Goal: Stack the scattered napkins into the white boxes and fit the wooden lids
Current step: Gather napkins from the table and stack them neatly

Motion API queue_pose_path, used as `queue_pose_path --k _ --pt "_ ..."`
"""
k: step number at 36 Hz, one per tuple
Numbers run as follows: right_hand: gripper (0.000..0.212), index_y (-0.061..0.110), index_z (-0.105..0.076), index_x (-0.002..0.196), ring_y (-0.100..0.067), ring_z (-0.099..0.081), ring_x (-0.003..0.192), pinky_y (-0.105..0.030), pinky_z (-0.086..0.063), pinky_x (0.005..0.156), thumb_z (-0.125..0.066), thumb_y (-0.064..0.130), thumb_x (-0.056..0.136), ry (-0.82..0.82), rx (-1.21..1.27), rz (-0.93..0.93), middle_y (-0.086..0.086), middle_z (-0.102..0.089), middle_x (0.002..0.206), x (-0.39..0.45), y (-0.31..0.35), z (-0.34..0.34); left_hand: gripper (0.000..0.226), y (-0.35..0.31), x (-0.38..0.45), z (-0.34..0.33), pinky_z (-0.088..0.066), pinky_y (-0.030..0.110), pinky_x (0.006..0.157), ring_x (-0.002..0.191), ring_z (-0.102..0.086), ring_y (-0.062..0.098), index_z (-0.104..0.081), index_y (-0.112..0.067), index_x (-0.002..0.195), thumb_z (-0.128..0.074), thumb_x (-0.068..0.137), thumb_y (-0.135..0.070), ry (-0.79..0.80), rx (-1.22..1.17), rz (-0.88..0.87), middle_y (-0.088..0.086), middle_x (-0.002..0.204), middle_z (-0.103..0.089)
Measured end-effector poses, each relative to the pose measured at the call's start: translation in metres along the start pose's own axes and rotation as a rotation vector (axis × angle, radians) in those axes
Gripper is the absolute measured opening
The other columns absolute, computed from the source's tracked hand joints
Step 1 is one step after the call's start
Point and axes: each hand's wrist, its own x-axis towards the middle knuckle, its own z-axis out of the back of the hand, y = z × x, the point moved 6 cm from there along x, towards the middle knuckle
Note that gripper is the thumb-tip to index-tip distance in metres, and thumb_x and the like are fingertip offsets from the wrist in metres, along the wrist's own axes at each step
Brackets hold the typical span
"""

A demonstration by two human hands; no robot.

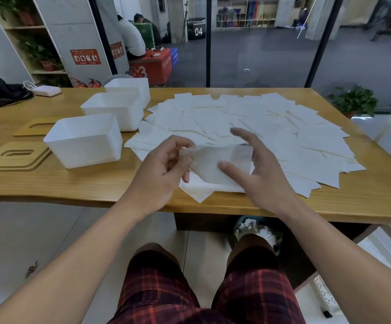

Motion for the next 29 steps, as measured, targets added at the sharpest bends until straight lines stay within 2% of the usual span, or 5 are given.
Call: queue_pose_path --k 4,11,13,24,29 --pt "0.031 0.029 -0.073 0.125 -0.017 -0.073 0.101 -0.036 -0.060 0.078 -0.080 0.019 0.097 -0.019 0.146 -0.048 0.006 -0.076 0.111 0.003 -0.007 0.004 0.025 0.007 0.005 -0.010 -0.058 0.036 0.073 0.075 -0.065 0.021 -0.067 -0.026 0.124 -0.074 0.103 -0.014 -0.047 -0.042 0.061 -0.002 0.093 -0.076" --pt "0.031 0.035 -0.067 0.128 -0.021 -0.069 0.067 -0.048 -0.063 0.071 -0.077 0.028 0.099 -0.086 0.073 -0.145 0.006 -0.069 0.072 0.004 -0.030 0.012 0.010 0.022 0.018 -0.011 -0.052 0.044 0.060 0.065 -0.060 0.031 -0.070 -0.036 0.115 -0.069 0.106 -0.033 -0.145 0.104 0.147 0.007 0.077 -0.073" --pt "0.030 0.033 -0.066 0.128 -0.023 -0.064 0.061 -0.042 -0.058 0.070 -0.076 0.030 0.100 -0.109 0.017 -0.160 0.003 -0.062 0.065 0.005 -0.037 0.014 0.010 0.025 0.023 -0.012 -0.047 0.039 0.057 0.055 -0.048 0.018 -0.068 -0.036 0.116 -0.069 0.107 -0.035 -0.166 0.181 0.150 0.005 0.062 -0.058" --pt "0.036 0.033 -0.066 0.127 -0.011 -0.065 0.068 -0.028 -0.052 0.070 -0.080 0.032 0.095 -0.105 -0.191 -0.174 0.003 -0.068 0.074 0.003 -0.051 0.005 0.032 0.041 0.031 -0.011 -0.059 0.037 0.078 0.074 -0.065 0.005 -0.059 -0.037 0.134 -0.068 0.104 -0.046 -0.133 0.522 0.174 -0.010 0.073 -0.069" --pt "0.050 0.030 -0.063 0.135 -0.005 -0.056 0.081 -0.026 -0.049 0.079 -0.084 0.036 0.090 -0.163 -0.303 -0.121 0.011 -0.060 0.111 0.000 -0.052 0.010 0.037 0.042 0.026 -0.001 -0.051 0.027 0.074 0.081 -0.062 0.003 -0.057 -0.033 0.141 -0.064 0.107 -0.045 -0.142 0.622 0.148 -0.013 0.086 -0.066"
